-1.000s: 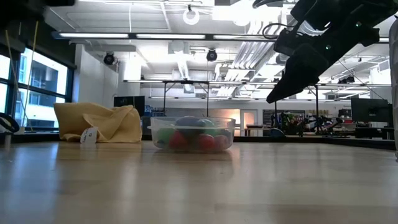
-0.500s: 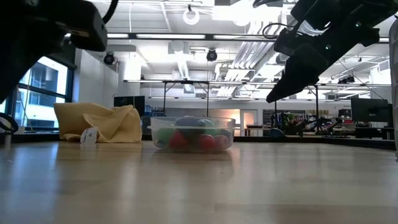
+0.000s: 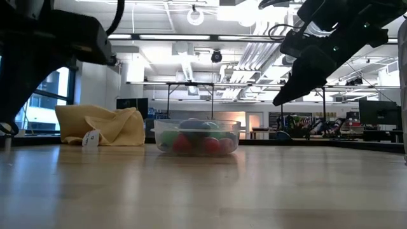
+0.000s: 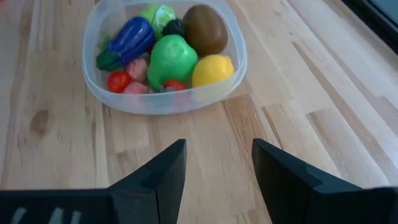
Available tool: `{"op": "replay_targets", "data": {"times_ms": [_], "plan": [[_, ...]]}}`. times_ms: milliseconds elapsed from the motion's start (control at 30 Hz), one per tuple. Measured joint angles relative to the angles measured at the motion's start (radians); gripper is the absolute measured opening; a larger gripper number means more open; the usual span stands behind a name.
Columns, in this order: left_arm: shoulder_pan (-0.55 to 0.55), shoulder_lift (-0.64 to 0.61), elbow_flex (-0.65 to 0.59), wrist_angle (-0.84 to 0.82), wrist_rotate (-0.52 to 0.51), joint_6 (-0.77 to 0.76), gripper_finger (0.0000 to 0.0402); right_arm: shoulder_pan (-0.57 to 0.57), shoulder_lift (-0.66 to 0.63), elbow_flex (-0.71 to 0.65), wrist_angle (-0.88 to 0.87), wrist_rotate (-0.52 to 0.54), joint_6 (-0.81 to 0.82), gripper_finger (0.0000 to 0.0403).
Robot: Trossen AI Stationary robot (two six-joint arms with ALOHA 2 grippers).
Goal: Pick and placing Produce into tupperware
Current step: Put the left strawberry into the transparent bin
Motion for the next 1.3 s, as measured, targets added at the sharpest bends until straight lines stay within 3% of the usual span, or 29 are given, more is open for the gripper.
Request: {"op": "replay_targets", "data": {"times_ms": [267, 1300], "plan": [[-0.013, 0.027, 0.000, 0.007, -0.005, 0.001, 0.0218, 0.000, 0.000, 0.000, 0.001, 0.000, 0.000, 0.0176], [-0.033, 0.066, -0.061, 0.087, -0.016, -0.044, 0.0218, 0.000, 0.000, 0.000, 0.001, 0.000, 0.000, 0.0176]]}}
